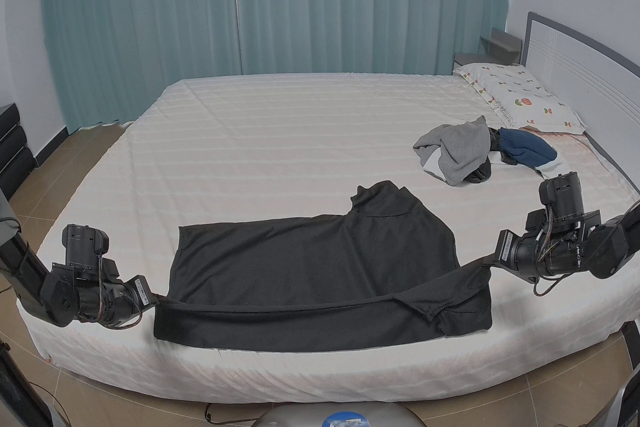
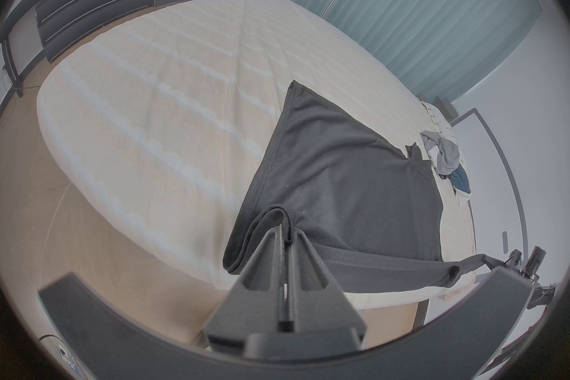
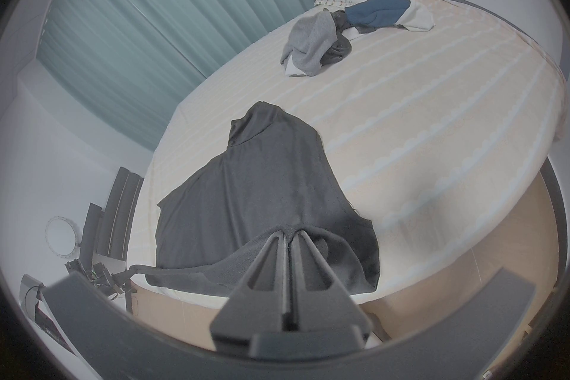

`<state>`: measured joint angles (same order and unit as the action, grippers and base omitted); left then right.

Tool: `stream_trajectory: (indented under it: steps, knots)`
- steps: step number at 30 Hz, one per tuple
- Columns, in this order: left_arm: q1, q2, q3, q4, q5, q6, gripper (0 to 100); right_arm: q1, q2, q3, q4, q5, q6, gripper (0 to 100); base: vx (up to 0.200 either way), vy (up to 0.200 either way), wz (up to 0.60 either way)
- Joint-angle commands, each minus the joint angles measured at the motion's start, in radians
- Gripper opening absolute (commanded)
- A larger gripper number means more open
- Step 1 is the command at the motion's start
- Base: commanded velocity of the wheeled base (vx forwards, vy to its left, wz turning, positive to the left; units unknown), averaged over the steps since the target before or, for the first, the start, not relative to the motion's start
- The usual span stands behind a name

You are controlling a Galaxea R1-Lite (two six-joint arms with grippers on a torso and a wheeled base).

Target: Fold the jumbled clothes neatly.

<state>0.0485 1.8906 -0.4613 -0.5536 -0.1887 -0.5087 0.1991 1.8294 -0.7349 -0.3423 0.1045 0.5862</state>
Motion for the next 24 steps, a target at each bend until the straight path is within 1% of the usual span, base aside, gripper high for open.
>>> stream_trajectory:
  steps: [1, 11, 21, 22, 24]
  knots:
    - [0.001, 0.085, -0.045, 0.0, 0.0, -0.001, 0, -0.001, 0.102, -0.044, -0.006, 0.001, 0.004, 0, 0.0, 0.0, 0.0]
    - [0.001, 0.188, -0.119, -0.002, 0.005, 0.003, 0, 0.0, 0.209, -0.127, -0.01, 0.001, 0.004, 0, 0.0, 0.0, 0.0]
    - [0.001, 0.2, -0.143, 0.001, 0.006, 0.003, 0, -0.001, 0.294, -0.192, -0.012, 0.003, 0.006, 0, 0.0, 0.0, 0.0]
    - [0.001, 0.203, -0.143, 0.001, 0.006, 0.001, 100, -0.001, 0.301, -0.196, -0.012, 0.003, 0.007, 0, 0.0, 0.0, 0.0]
    - [0.001, 0.214, -0.146, 0.0, 0.006, 0.001, 100, -0.001, 0.32, -0.204, -0.012, 0.003, 0.007, 0, 0.0, 0.0, 0.0]
